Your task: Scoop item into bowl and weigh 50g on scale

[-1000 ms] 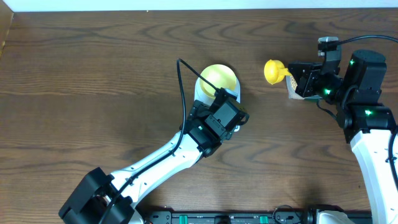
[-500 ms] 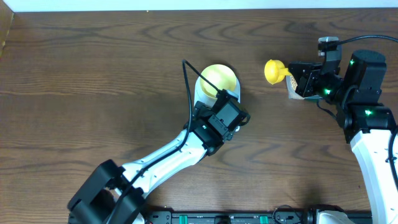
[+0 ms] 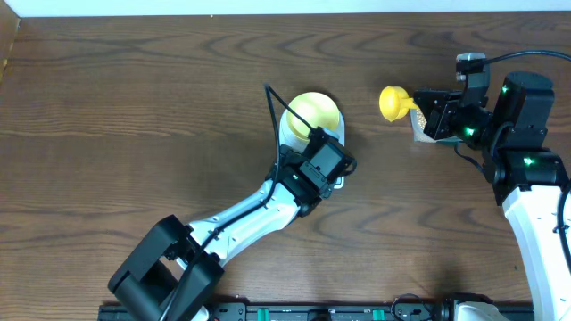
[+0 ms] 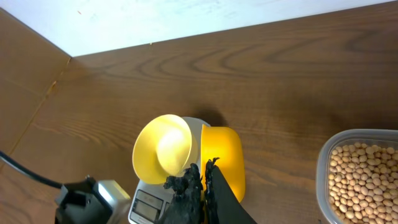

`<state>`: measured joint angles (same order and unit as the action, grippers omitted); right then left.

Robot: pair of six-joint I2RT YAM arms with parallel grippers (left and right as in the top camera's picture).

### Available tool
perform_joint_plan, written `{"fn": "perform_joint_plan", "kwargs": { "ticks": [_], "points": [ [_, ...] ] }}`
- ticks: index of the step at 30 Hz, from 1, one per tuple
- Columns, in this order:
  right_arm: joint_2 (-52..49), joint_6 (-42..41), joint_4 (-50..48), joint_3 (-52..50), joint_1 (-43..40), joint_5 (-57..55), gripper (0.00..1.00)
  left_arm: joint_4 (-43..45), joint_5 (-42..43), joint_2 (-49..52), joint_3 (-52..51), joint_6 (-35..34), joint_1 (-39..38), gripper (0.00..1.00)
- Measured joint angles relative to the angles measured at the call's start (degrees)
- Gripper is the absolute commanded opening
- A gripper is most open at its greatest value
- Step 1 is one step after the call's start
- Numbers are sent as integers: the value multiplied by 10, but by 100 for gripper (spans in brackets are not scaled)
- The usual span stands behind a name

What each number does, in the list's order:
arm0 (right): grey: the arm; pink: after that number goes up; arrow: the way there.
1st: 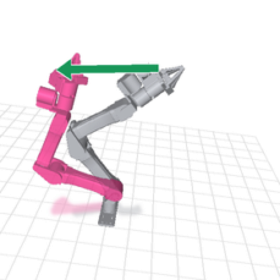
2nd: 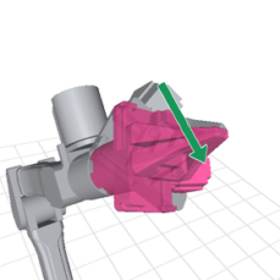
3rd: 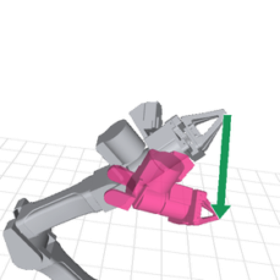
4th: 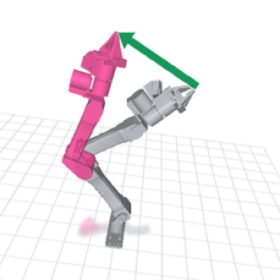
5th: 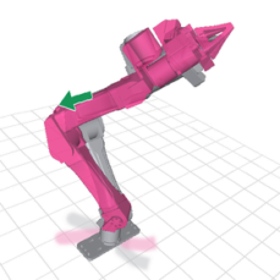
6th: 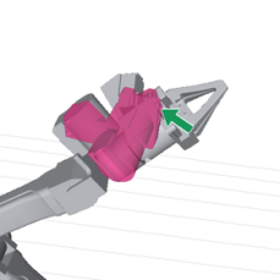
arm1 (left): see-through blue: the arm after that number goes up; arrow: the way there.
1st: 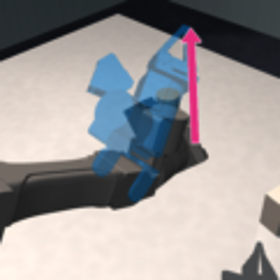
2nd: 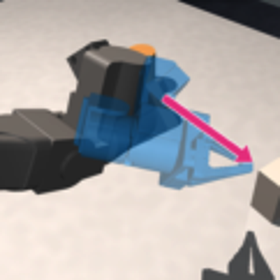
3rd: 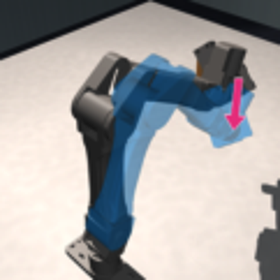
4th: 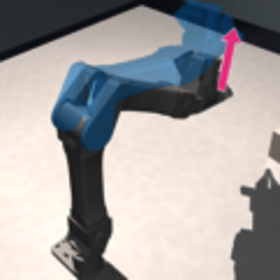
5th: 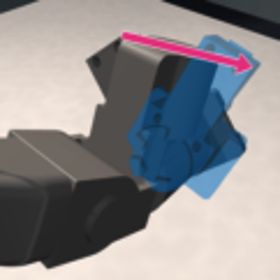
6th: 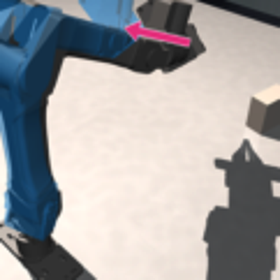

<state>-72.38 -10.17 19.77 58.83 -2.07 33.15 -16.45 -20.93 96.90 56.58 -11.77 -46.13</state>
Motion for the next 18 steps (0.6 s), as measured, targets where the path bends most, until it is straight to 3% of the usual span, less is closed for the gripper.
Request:
{"fn": "perform_joint_plan", "kwargs": {
  "ticks": [18],
  "points": [
    [0, 2, 6, 0, 0, 0, 1, 7, 1, 1, 0, -16, 24, 91]
  ]
}}
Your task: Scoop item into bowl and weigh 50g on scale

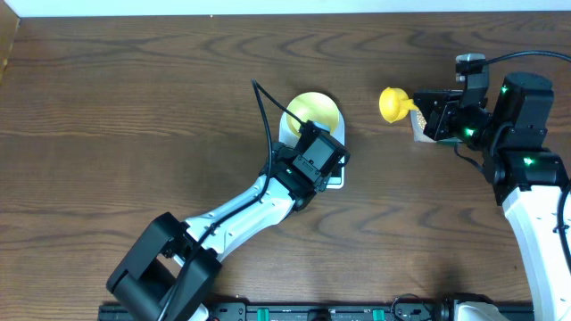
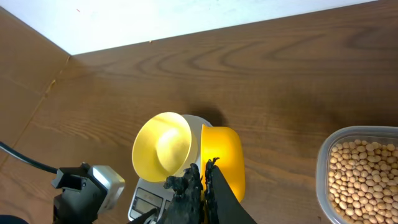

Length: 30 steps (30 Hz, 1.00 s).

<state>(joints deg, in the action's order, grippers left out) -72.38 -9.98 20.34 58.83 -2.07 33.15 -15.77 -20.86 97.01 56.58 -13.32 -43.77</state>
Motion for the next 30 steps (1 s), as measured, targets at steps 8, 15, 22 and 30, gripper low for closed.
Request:
{"fn": "perform_joint_plan", "kwargs": {
  "ticks": [8, 15, 22, 30],
  "points": [
    [0, 0, 0, 0, 0, 0, 1, 3, 0, 30, 0, 0, 0, 91],
    [0, 1, 1, 0, 0, 0, 1, 4, 2, 30, 0, 1, 0, 91],
    [0, 7, 2, 0, 0, 0, 1, 4, 2, 30, 0, 1, 0, 91],
    [0, 11, 2, 0, 0, 0, 1, 4, 2, 33, 0, 1, 0, 91]
  ]
}}
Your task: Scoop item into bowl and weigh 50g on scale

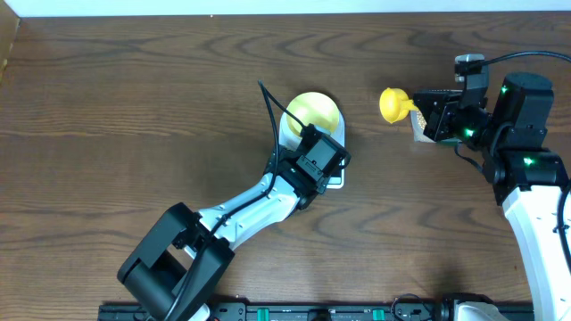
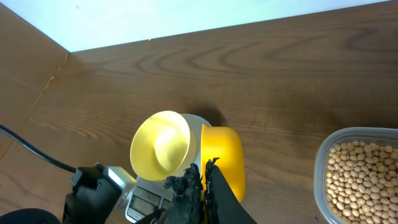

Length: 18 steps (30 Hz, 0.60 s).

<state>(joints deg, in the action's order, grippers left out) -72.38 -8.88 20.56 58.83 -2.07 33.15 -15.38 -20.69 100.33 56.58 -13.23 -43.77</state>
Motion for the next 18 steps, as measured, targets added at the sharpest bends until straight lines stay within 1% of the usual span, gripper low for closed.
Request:
{"fn": "perform_joint_plan", "kwargs": {
  "ticks": [18],
  "points": [
    [0, 0, 0, 0, 0, 0, 1, 3, 0, 6, 0, 2, 0, 91]
  ]
}}
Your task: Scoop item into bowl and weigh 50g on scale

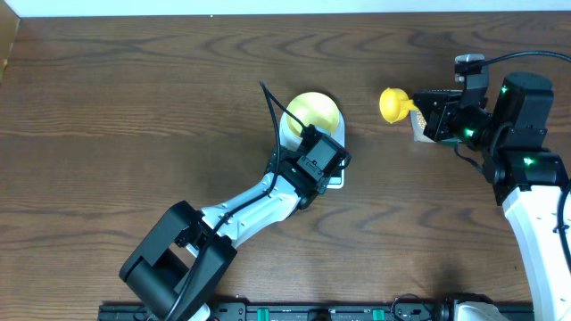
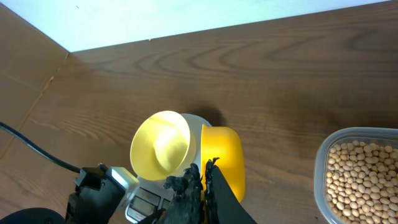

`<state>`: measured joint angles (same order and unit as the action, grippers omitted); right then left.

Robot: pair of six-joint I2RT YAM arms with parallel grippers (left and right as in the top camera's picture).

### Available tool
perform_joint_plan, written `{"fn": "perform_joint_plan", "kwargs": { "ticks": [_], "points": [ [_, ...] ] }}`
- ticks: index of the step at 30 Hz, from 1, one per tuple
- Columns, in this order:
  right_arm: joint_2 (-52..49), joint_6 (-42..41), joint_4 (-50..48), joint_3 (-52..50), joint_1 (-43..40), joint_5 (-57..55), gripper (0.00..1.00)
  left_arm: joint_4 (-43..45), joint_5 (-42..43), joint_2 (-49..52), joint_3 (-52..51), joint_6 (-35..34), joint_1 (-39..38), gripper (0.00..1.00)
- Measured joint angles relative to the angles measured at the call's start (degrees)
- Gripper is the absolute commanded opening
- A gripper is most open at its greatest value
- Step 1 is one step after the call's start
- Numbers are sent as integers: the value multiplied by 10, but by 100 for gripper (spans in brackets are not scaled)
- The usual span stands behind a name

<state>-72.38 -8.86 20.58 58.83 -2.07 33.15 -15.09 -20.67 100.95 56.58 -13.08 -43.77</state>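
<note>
An empty yellow bowl [image 1: 313,111] [image 2: 160,144] stands on a white scale [image 1: 332,147] [image 2: 144,200] at the table's middle. My left gripper [image 1: 318,160] hangs over the scale's front end by the display; its fingers are hidden under the wrist. My right gripper [image 1: 419,109] [image 2: 203,180] is shut on the handle of a yellow scoop [image 1: 391,102] [image 2: 222,160], held in the air right of the bowl. The scoop's bowl looks empty. A clear tub of soybeans [image 2: 360,174] sits at the right, mostly hidden under the right arm in the overhead view.
Dark wooden table [image 1: 134,107]. A black cable [image 1: 272,116] arcs from the left arm beside the bowl. The left arm's base and a black rail [image 1: 294,312] lie along the front edge.
Nearly nothing differs. The left gripper has shifted very slightly by the scale's display. The right gripper and scoop are in the same place.
The left gripper stood over the scale's front right corner, then a little further left over the display, and has stayed there with small shifts. The right gripper held the scoop still beside the bean tub at every moment.
</note>
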Motion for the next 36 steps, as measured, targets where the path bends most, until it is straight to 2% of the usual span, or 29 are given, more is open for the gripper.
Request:
{"fn": "perform_joint_plan", "kwargs": {
  "ticks": [36],
  "points": [
    [0, 0, 0, 0, 0, 0, 1, 10, 9, 8, 0, 0, 0, 91]
  ]
}}
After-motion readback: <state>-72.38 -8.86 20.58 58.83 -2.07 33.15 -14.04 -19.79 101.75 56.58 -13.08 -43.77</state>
